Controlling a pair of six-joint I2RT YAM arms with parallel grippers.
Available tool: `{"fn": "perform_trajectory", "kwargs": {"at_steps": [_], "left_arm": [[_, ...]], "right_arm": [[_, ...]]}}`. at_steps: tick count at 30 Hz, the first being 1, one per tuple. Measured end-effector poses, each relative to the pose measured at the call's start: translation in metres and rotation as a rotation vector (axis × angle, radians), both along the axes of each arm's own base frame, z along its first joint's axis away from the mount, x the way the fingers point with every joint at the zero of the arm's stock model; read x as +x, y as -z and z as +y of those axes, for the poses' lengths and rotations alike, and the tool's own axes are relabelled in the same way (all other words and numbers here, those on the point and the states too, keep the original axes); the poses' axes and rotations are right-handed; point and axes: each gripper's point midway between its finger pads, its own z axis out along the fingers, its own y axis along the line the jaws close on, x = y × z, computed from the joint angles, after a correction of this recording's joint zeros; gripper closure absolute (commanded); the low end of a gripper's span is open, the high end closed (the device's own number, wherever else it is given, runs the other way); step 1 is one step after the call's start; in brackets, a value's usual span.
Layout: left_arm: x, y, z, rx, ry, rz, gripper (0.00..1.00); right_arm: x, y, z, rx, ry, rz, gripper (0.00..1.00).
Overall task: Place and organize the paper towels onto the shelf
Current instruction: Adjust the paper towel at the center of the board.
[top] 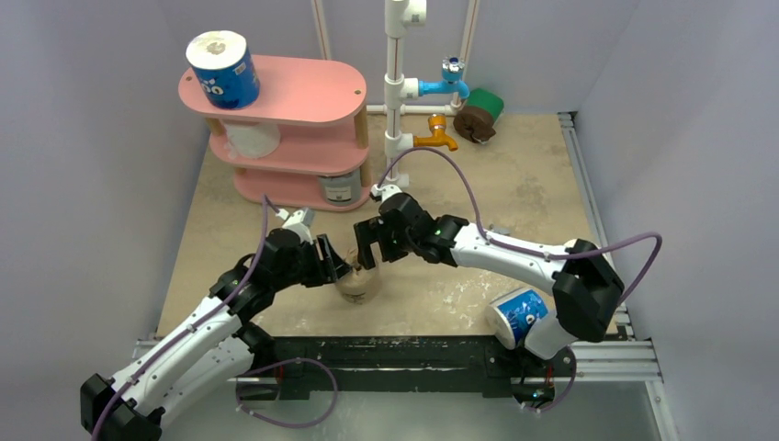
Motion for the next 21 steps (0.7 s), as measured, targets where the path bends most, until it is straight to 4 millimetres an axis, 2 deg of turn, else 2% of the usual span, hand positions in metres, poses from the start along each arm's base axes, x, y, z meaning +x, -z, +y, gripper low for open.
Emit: {"fn": "perform_trajectory", "kwargs": {"at_steps": [5, 10, 16, 18, 21], "left_arm": [[-0.001, 0.000, 0.003, 0.008, -0.009, -0.004, 0.47], [-0.003, 0.000, 0.011, 0.033, -0.028, -0.013, 0.44], [-0.003, -0.010, 0.023, 0.064, -0.061, -0.042, 0.39], [-0.003, -0.017, 0.026, 0.071, -0.069, -0.053, 0.37], [0.001, -0.029, 0.029, 0.078, -0.082, -0.078, 0.36]], "right_arm": [[-0.002, -0.022, -0.003, 0.034, 0.002, -0.022, 0.03], [-0.002, -0.061, -0.003, 0.114, 0.002, -0.079, 0.02], [-0.005, -0.106, -0.020, 0.213, 0.036, -0.168, 0.02], [-0.008, -0.111, -0.031, 0.233, 0.058, -0.190, 0.02], [-0.013, -0.107, -0.049, 0.242, 0.094, -0.206, 0.02]]}}
